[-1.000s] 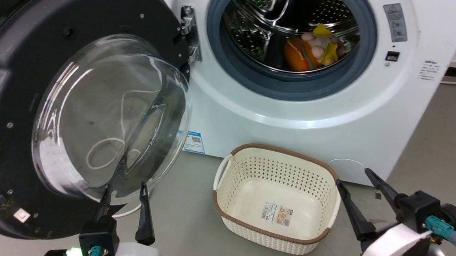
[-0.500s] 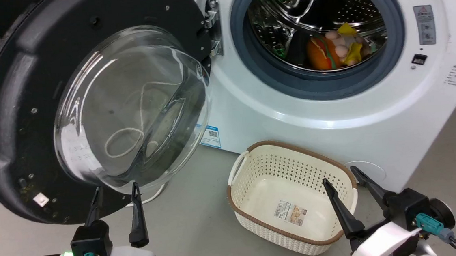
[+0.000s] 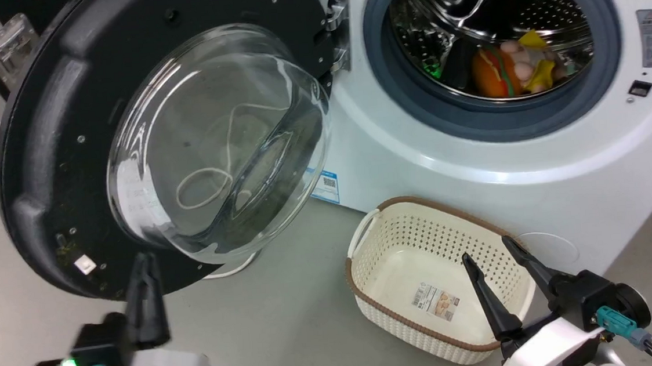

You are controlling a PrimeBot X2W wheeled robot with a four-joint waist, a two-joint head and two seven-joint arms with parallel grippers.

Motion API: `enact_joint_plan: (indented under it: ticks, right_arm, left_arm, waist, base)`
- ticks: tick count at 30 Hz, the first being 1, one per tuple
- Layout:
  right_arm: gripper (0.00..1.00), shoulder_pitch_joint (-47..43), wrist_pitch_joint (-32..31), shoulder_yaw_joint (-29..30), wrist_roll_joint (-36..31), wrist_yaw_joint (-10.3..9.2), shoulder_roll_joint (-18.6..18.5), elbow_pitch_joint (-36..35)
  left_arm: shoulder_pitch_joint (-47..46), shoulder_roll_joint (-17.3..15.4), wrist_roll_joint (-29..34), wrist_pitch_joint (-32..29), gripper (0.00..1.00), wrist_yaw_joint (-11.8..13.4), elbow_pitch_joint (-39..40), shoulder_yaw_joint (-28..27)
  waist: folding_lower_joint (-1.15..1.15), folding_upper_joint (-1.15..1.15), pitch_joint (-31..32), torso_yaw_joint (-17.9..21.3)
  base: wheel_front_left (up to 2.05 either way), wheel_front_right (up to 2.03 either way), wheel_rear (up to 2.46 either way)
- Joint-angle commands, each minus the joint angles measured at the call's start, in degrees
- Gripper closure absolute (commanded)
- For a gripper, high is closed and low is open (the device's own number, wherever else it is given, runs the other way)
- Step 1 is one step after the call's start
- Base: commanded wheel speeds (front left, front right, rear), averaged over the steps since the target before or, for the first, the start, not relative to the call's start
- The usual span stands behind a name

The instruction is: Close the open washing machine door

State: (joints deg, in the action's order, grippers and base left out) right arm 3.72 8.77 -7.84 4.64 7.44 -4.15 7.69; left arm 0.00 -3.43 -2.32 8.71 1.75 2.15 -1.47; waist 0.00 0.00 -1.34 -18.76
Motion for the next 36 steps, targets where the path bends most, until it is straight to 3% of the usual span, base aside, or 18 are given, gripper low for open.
enact_joint_plan:
  ticks: [1, 9, 14, 17, 23, 25, 26, 27, 28, 32, 36]
  right_arm:
    - [0.00, 0.33, 0.65, 0.00, 0.41, 0.03, -0.44, 0.16]
    - [0.00, 0.03, 1.61, 1.03, 0.00, 0.03, -1.02, -0.19]
    - [0.00, 0.24, 2.21, 1.31, 0.01, 0.03, -1.27, -0.23]
    - [0.00, 1.00, 2.57, 0.75, 0.10, 0.03, -1.71, -0.12]
    - [0.00, 2.33, 3.16, -0.31, 0.47, 0.04, -2.38, 0.24]
    - [0.00, 2.99, 3.52, -0.82, 0.64, 0.04, -2.76, 0.63]
    - [0.00, 2.99, 3.52, -0.82, 0.64, 0.04, -2.76, 0.63]
    - [0.00, 3.31, 3.76, -0.96, 0.80, 0.04, -2.94, 0.81]
    - [0.00, 3.31, 3.76, -0.96, 0.80, 0.04, -2.94, 0.81]
    - [0.00, 3.80, 4.24, -1.51, 1.12, 0.04, -3.32, 1.27]
    - [0.00, 4.20, 4.72, -1.85, 1.39, 0.04, -3.44, 1.71]
  left_arm:
    - [-0.97, -0.31, -0.83, 0.71, 1.00, -0.65, 1.95, -1.18]
    - [-7.94, -2.75, -3.76, 1.67, 1.00, -3.32, 6.84, -8.20]
    - [-15.83, -6.11, -10.67, 2.03, 1.00, -5.58, 1.96, -13.14]
    - [-21.18, -9.89, -14.59, -0.02, 1.00, -6.25, -3.24, -15.63]
    - [-30.30, -14.33, -23.36, -6.83, 1.00, -6.19, -14.36, -20.88]
    - [-34.35, -16.98, -28.47, -12.36, 1.00, -6.52, -21.05, -23.02]
    - [-34.35, -16.98, -28.47, -12.36, 1.00, -6.52, -21.05, -23.02]
    - [-36.82, -17.85, -32.43, -16.72, 1.00, -6.63, -25.39, -24.44]
    - [-36.82, -17.85, -32.43, -16.72, 1.00, -6.63, -25.39, -24.44]
    - [-41.26, -18.25, -41.50, -26.56, 1.00, -5.68, -32.94, -28.28]
    - [-43.30, -18.65, -49.11, -35.75, 1.00, -6.50, -36.79, -30.83]
  waist:
    - [0.00, 0.00, -0.60, -0.71]
    - [0.00, 0.00, -2.75, -2.79]
    - [0.00, 0.00, -4.42, -3.15]
    - [0.00, 0.00, -5.70, -2.76]
    - [0.00, 0.00, -7.40, -1.92]
    - [0.00, 0.00, -8.24, -1.42]
    - [0.00, 0.00, -8.24, -1.42]
    - [0.00, 0.00, -8.75, -1.26]
    - [0.00, 0.00, -8.75, -1.26]
    - [0.00, 0.00, -9.54, -1.11]
    - [0.00, 0.00, -10.05, -1.16]
  base:
    - [0.00, 0.00, 0.00]
    - [0.00, 0.00, 0.00]
    - [0.00, 0.00, 0.00]
    - [0.00, 0.00, 0.00]
    - [0.00, 0.00, 0.00]
    - [0.00, 0.00, 0.00]
    - [0.00, 0.00, 0.00]
    - [0.00, 0.00, 0.00]
    - [0.00, 0.00, 0.00]
    - [0.00, 0.00, 0.00]
    - [0.00, 0.00, 0.00]
